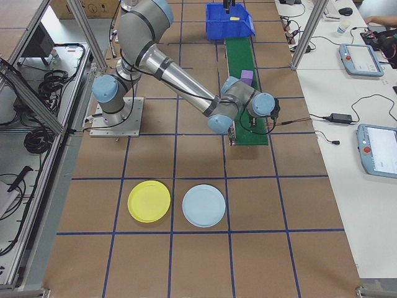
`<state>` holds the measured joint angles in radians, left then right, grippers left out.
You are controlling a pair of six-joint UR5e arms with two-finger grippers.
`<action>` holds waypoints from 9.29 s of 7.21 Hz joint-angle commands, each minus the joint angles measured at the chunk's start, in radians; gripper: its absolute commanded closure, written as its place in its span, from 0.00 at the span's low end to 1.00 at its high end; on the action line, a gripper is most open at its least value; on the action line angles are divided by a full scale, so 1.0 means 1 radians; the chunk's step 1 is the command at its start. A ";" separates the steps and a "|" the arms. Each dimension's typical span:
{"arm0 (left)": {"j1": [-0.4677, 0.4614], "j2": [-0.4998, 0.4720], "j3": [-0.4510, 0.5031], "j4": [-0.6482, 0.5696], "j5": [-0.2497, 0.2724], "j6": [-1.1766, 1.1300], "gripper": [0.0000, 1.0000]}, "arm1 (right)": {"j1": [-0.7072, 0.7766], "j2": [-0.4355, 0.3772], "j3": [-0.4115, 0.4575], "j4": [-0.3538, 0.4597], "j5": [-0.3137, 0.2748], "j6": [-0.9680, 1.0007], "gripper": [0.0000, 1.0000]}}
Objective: Move block left to right into plate
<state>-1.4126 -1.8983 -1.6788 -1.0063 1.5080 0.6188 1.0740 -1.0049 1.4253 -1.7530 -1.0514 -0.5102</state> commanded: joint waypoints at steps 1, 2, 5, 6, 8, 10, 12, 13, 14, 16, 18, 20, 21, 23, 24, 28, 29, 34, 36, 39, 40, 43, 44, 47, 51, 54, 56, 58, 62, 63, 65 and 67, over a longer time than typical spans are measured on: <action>0.001 -0.038 0.014 0.008 0.009 -0.020 0.00 | 0.001 0.043 -0.069 0.081 -0.018 -0.008 0.00; 0.003 -0.056 0.027 0.008 0.011 -0.019 0.00 | 0.001 0.037 -0.063 0.083 -0.016 -0.005 0.00; 0.004 -0.094 0.039 0.008 0.011 -0.021 0.00 | 0.014 0.016 -0.025 0.083 -0.002 -0.022 0.00; 0.026 -0.094 0.037 0.008 0.009 -0.017 0.00 | 0.017 0.012 -0.022 0.089 0.019 -0.022 0.00; 0.038 -0.108 0.036 0.008 0.011 -0.014 0.00 | 0.021 0.011 -0.017 0.076 0.039 -0.007 0.00; 0.038 -0.125 0.039 0.008 0.003 -0.033 0.00 | 0.029 -0.013 0.001 0.075 0.041 0.034 0.00; 0.037 -0.128 0.037 0.008 -0.002 -0.070 0.01 | 0.064 -0.026 0.020 0.052 0.041 0.111 0.00; 0.037 -0.136 0.030 0.008 -0.002 -0.070 0.01 | 0.067 -0.027 0.021 0.047 0.041 0.111 0.00; 0.037 -0.149 0.037 0.008 0.000 -0.068 0.03 | 0.067 -0.027 0.021 0.044 0.039 0.116 0.00; 0.037 -0.153 0.037 0.021 0.001 -0.068 0.47 | 0.086 -0.026 0.023 0.007 0.034 0.162 0.00; 0.037 -0.151 0.036 0.022 -0.002 -0.073 0.66 | 0.089 -0.015 0.024 -0.065 0.027 0.182 0.00; 0.035 -0.047 0.039 0.034 -0.044 -0.109 0.66 | 0.096 -0.009 0.023 -0.092 0.028 0.199 0.00; 0.029 0.037 0.039 0.034 -0.066 -0.116 0.66 | 0.096 0.002 0.023 -0.104 0.027 0.199 0.00; -0.018 0.141 0.039 0.032 -0.190 -0.180 0.66 | 0.096 0.014 0.023 -0.125 0.007 0.199 0.00; -0.081 0.163 0.039 0.037 -0.192 -0.235 0.66 | 0.096 0.015 0.024 -0.138 -0.019 0.202 0.01; -0.241 0.041 0.019 0.061 -0.186 -0.384 0.66 | 0.096 -0.021 0.058 -0.134 -0.164 0.263 0.47; -0.259 0.006 0.019 0.063 -0.183 -0.384 0.61 | 0.095 -0.055 0.050 -0.131 -0.244 0.281 0.51; -0.258 -0.035 0.039 0.060 -0.132 -0.407 0.00 | -0.085 -0.169 0.057 -0.075 -0.453 0.042 0.47; -0.253 0.054 0.050 -0.016 -0.037 -0.406 0.00 | -0.246 -0.166 0.073 -0.079 -0.499 -0.305 0.47; -0.084 0.300 0.063 -0.486 -0.020 -0.404 0.00 | -0.486 -0.147 0.161 -0.130 -0.489 -0.571 0.46; -0.044 0.385 0.059 -0.585 -0.015 -0.406 0.00 | -0.509 -0.115 0.161 -0.210 -0.484 -0.611 0.46; -0.052 0.436 0.045 -0.667 -0.026 -0.442 0.00 | -0.539 -0.032 0.144 -0.276 -0.481 -0.625 0.41; -0.052 0.443 0.047 -0.670 -0.026 -0.436 0.00 | -0.543 -0.021 0.136 -0.276 -0.479 -0.625 0.39; -0.045 0.444 0.037 -0.658 -0.023 -0.424 0.00 | -0.545 -0.015 0.124 -0.276 -0.478 -0.613 0.00; -0.046 0.446 0.033 -0.660 -0.017 -0.425 0.00 | -0.508 -0.140 0.113 -0.177 -0.458 -0.605 0.00; -0.046 0.446 0.031 -0.660 -0.023 -0.425 0.00 | -0.348 -0.179 0.113 -0.048 -0.420 -0.339 0.00; -0.043 0.446 0.030 -0.658 -0.031 -0.424 0.00 | -0.144 -0.199 0.083 -0.046 -0.409 -0.002 0.00; -0.042 0.446 0.028 -0.663 -0.029 -0.424 0.00 | -0.033 -0.166 0.083 -0.065 -0.209 0.152 0.00; -0.034 0.441 0.018 -0.660 -0.029 -0.427 0.00 | 0.081 -0.104 0.096 -0.210 -0.171 0.153 0.00; -0.034 0.441 0.017 -0.664 -0.028 -0.432 0.00 | 0.080 -0.104 0.115 -0.212 -0.173 0.156 0.00; -0.032 0.438 0.016 -0.667 -0.028 -0.430 0.00 | 0.080 -0.104 0.148 -0.210 -0.171 0.159 0.00; -0.034 0.436 0.017 -0.664 -0.017 -0.424 0.00 | 0.080 -0.109 0.155 -0.210 -0.174 0.165 0.00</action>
<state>-1.4461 -1.4606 -1.6625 -1.6719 1.4862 0.1927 1.1538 -1.1109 1.5743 -1.9637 -1.2246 -0.3500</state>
